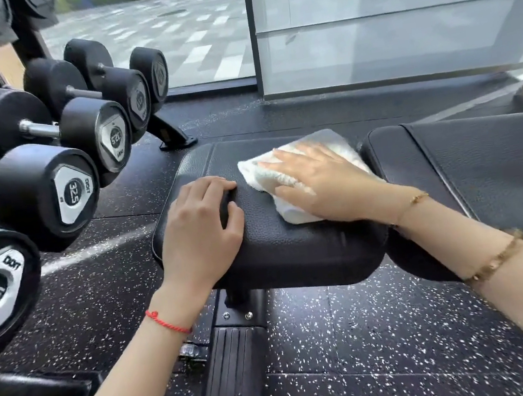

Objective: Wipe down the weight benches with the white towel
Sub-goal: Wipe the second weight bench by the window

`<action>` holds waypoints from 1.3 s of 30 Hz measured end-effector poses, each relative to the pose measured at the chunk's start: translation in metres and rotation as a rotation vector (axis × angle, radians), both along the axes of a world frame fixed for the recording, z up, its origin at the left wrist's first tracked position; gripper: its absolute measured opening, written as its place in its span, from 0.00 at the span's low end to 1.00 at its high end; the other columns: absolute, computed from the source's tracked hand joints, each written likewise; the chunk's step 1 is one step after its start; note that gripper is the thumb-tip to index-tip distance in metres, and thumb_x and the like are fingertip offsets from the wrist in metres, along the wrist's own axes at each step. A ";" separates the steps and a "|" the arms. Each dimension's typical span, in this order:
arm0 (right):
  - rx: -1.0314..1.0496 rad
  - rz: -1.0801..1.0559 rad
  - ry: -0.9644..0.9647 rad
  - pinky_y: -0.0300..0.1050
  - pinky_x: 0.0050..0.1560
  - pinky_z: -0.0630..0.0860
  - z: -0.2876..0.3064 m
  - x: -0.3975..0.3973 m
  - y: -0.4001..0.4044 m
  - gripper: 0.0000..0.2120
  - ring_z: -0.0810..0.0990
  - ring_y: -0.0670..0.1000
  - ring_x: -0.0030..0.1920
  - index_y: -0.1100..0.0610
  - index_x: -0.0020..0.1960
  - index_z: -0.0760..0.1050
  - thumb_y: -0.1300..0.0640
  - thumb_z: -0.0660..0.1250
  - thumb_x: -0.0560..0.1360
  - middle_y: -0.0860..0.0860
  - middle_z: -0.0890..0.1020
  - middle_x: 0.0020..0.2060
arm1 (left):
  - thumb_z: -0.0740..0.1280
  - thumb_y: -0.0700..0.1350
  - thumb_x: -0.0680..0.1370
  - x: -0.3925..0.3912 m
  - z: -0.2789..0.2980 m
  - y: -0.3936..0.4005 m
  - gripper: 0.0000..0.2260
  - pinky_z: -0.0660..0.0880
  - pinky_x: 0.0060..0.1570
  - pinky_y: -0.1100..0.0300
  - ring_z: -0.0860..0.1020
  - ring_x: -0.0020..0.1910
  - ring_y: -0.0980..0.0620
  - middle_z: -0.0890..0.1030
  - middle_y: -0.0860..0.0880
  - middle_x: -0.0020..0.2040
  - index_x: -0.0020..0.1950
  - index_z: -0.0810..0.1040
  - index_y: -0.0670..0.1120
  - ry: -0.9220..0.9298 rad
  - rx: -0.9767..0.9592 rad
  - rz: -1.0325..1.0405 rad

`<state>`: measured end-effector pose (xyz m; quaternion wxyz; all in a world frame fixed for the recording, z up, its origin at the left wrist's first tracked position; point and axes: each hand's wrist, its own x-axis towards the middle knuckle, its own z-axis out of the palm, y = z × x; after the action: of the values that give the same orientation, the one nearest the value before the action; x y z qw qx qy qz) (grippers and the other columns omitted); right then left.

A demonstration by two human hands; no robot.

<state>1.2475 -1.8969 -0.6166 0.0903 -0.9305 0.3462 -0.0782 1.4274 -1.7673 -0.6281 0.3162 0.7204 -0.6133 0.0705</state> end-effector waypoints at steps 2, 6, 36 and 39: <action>0.003 -0.001 -0.043 0.48 0.76 0.38 -0.005 -0.015 0.010 0.24 0.47 0.50 0.79 0.35 0.77 0.53 0.39 0.51 0.81 0.43 0.54 0.79 | 0.63 0.45 0.77 0.001 -0.001 0.000 0.13 0.71 0.65 0.51 0.74 0.61 0.47 0.80 0.50 0.59 0.59 0.79 0.45 0.002 0.003 -0.015; 0.091 -0.116 -0.013 0.53 0.78 0.44 0.001 -0.009 -0.015 0.25 0.47 0.51 0.79 0.35 0.77 0.53 0.36 0.50 0.81 0.42 0.53 0.79 | 0.65 0.42 0.77 0.002 -0.001 0.000 0.11 0.70 0.65 0.51 0.74 0.61 0.47 0.80 0.49 0.58 0.59 0.79 0.44 0.006 0.004 -0.023; 0.115 -0.196 -0.015 0.58 0.78 0.42 -0.002 -0.020 -0.007 0.25 0.47 0.53 0.80 0.37 0.77 0.54 0.38 0.49 0.81 0.41 0.55 0.79 | 0.65 0.47 0.78 -0.010 0.003 -0.006 0.11 0.65 0.66 0.51 0.73 0.64 0.50 0.79 0.54 0.60 0.60 0.79 0.50 -0.027 0.034 -0.027; 0.108 -0.120 -0.147 0.53 0.78 0.41 -0.004 -0.043 0.051 0.25 0.47 0.49 0.79 0.33 0.75 0.56 0.33 0.46 0.78 0.40 0.57 0.78 | 0.65 0.45 0.78 -0.008 0.005 -0.003 0.10 0.67 0.67 0.48 0.75 0.62 0.49 0.80 0.53 0.59 0.59 0.80 0.48 0.003 0.014 -0.056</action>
<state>1.2049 -1.8462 -0.6208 0.1606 -0.8937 0.3974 -0.1328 1.4195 -1.7699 -0.6236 0.3141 0.7052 -0.6331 0.0562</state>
